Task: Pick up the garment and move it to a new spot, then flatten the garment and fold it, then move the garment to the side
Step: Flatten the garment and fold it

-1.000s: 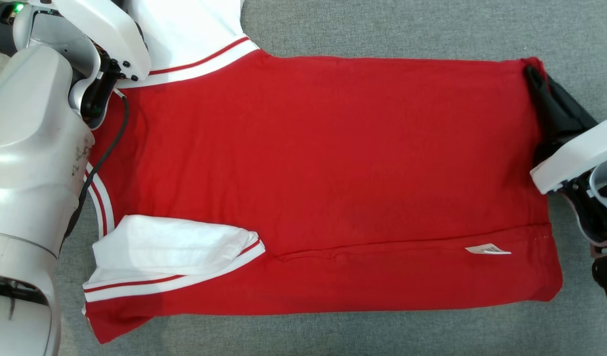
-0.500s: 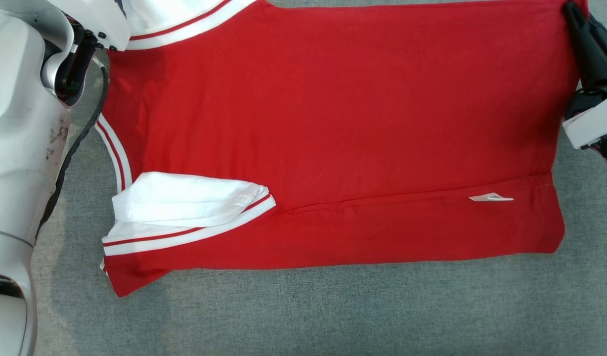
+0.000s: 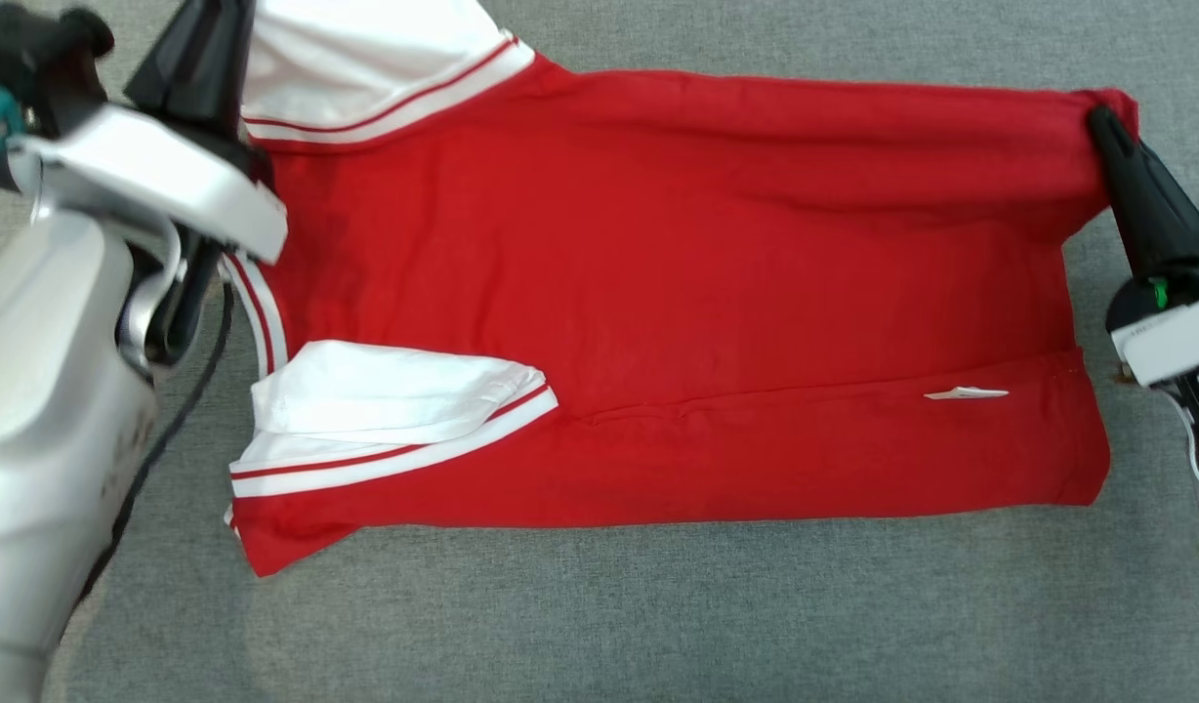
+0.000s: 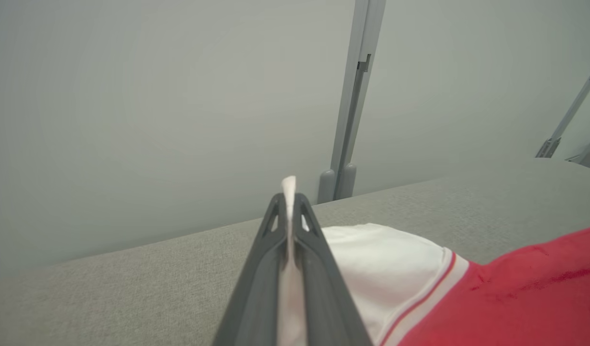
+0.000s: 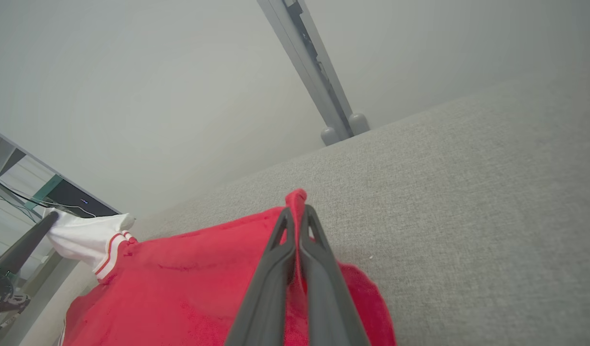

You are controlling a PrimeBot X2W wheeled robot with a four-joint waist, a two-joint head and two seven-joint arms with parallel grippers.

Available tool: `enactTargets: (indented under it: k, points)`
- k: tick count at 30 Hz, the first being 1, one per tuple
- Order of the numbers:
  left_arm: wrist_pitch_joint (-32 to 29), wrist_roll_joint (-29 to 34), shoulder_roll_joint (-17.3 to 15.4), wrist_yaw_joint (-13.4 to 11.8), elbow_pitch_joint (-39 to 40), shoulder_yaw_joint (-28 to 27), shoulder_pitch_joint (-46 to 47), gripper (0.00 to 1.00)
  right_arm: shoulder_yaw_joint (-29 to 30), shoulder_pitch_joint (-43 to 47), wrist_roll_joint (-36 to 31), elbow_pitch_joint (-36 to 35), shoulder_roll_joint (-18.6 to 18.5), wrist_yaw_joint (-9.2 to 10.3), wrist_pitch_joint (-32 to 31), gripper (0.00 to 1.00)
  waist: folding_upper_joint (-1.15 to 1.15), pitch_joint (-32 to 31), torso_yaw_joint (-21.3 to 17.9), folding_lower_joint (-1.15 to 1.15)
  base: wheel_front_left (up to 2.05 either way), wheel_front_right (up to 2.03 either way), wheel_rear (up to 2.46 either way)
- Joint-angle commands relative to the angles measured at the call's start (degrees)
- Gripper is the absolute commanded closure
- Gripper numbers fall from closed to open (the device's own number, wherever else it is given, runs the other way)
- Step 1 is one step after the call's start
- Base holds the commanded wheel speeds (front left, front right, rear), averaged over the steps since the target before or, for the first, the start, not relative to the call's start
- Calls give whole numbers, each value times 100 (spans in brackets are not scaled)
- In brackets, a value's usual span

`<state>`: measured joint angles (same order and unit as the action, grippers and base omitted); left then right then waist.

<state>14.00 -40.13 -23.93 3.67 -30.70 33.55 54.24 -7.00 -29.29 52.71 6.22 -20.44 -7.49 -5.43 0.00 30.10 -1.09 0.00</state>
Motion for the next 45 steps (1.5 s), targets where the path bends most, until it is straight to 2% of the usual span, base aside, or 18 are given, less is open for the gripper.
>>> enactTargets:
  k: [1, 4, 12, 18, 22, 29, 30, 32, 33, 34, 35, 39, 45]
  points:
    - [20, 10, -97, -95, 270, -57, -221, 100, 52, 132, 77, -62, -75, -2, 45, 100, 0, -27, 20, 0, 0, 0, 0]
    - [32, -63, -358, -391, 1203, -157, -856, 100, 168, 433, 296, -207, -96, -3, 79, 100, 0, -58, 55, 0, 0, 0, 0]
    - [-148, -167, -1036, -1390, 3400, -398, -2573, 100, 380, 1032, 572, -321, -20, -3, 284, 100, 0, -125, 69, 0, 0, 0, 0]
    - [-279, -316, -1242, -1982, 4454, -395, -3714, 100, 313, 1275, 649, -296, 90, -3, 545, 100, 0, -213, 63, 0, 0, 0, 0]
    - [-293, -485, -1192, -2204, 4772, -367, -4261, 100, 222, 1431, 691, -254, 109, -3, 756, 100, 0, -249, 84, 0, 0, 0, 0]
    - [-282, -826, -1017, -2205, 4624, -346, -4670, 100, 57, 1648, 766, -201, 87, -3, 1104, 98, 0, -247, 107, 0, 0, 0, 0]
    - [-281, -858, -1012, -2195, 4542, -340, -4698, 100, 1, 1691, 762, -184, 84, -3, 1159, 91, 0, -249, 101, 0, 0, 0, 0]
    - [-280, -963, -940, -2123, 4393, -321, -4741, 100, -94, 1748, 766, -136, 93, -3, 1276, 23, 0, -255, 98, 0, 0, 0, 0]
    - [-288, -986, -908, -2106, 4305, -303, -4745, 97, -146, 1770, 728, -112, 74, -3, 1341, 0, 0, -260, 98, 0, 0, 0, 0]
    - [-250, -1027, -843, -2082, 4221, -317, -4732, 59, -209, 1802, 705, -70, 78, -3, 1387, 0, 0, -267, 96, 0, 0, 0, 0]
    - [-214, -1029, -806, -2075, 4136, -329, -4707, 0, -261, 1836, 666, -38, 79, -3, 1443, 0, 0, -280, 94, 0, 0, 0, 0]
    - [-25, -972, -569, -2011, 3849, -462, -4601, 0, -397, 1894, 300, 4, 44, -3, 1780, 0, 0, -329, 86, 0, 0, 0, 0]
    - [113, -523, -157, -1894, 3701, -1012, -4477, 0, 19, 1925, -761, -126, 261, -3, 2051, 0, 0, -429, 53, 0, 0, 0, 0]
